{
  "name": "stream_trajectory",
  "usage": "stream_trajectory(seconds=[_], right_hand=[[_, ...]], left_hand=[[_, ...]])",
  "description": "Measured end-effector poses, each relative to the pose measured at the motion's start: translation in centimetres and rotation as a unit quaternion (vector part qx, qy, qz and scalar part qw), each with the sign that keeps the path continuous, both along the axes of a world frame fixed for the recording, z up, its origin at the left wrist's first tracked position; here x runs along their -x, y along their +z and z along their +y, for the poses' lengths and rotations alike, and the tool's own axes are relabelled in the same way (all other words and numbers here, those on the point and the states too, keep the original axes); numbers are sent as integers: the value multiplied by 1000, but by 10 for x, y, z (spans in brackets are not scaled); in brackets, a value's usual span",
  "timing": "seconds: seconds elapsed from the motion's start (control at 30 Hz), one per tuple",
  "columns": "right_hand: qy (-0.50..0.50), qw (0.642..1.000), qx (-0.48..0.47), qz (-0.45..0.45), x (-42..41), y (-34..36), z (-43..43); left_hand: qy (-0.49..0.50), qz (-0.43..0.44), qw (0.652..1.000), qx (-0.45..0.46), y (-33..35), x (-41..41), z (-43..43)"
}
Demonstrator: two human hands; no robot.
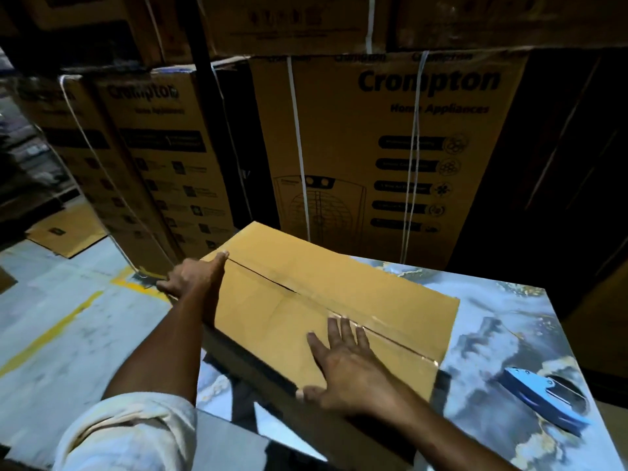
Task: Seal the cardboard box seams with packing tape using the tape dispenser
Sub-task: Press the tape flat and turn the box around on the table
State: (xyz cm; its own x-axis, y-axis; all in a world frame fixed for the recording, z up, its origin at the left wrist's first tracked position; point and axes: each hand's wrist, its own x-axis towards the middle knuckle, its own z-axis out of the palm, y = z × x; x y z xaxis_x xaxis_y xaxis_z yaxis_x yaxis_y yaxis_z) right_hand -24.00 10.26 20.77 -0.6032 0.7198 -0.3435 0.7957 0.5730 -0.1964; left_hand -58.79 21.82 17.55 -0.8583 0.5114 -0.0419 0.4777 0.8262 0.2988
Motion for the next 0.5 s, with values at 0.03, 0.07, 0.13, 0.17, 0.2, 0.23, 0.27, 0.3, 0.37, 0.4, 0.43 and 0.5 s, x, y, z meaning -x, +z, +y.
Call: stream_trajectory(seconds=[0.03, 0.07, 0.13, 0.17, 0.2, 0.23, 0.27, 0.3, 0.37, 0.4, 0.43, 0.5], right_hand=[[11, 1000, 3, 9, 0, 0, 2], [22, 1000, 4, 16, -1, 3, 3], [45, 999, -6, 16, -5, 6, 10], [59, 998, -11, 13, -7, 9, 12], [70, 997, -13, 11, -8, 11, 15], [75, 997, -16, 14, -11, 13, 17], [74, 997, -23, 23, -13, 13, 19], [74, 996, -39, 35, -15, 12, 22], [79, 989, -109, 55, -19, 6, 26], [70, 985, -147, 62, -21, 2, 27], [53, 980, -178, 67, -23, -3, 29], [5, 975, -214, 66, -25, -14, 38]], left_hand=[[6, 2, 1000, 0, 2, 2, -13], [7, 1, 1000, 0, 3, 4, -26], [6, 9, 1000, -4, 3, 8, -49], [9, 9, 1000, -4, 4, 10, -61], [11, 3, 1000, -6, 5, 12, -72], [13, -5, 1000, -11, 6, 14, -81], [18, -10, 1000, -18, 8, 16, -90], [21, -20, 999, -28, 9, 17, -98], [19, -41, 997, -55, 14, 15, -113], [10, -48, 997, -64, 15, 15, -119], [2, -59, 996, -64, 16, 12, -125], [-28, -83, 994, -67, 8, 7, -130]])
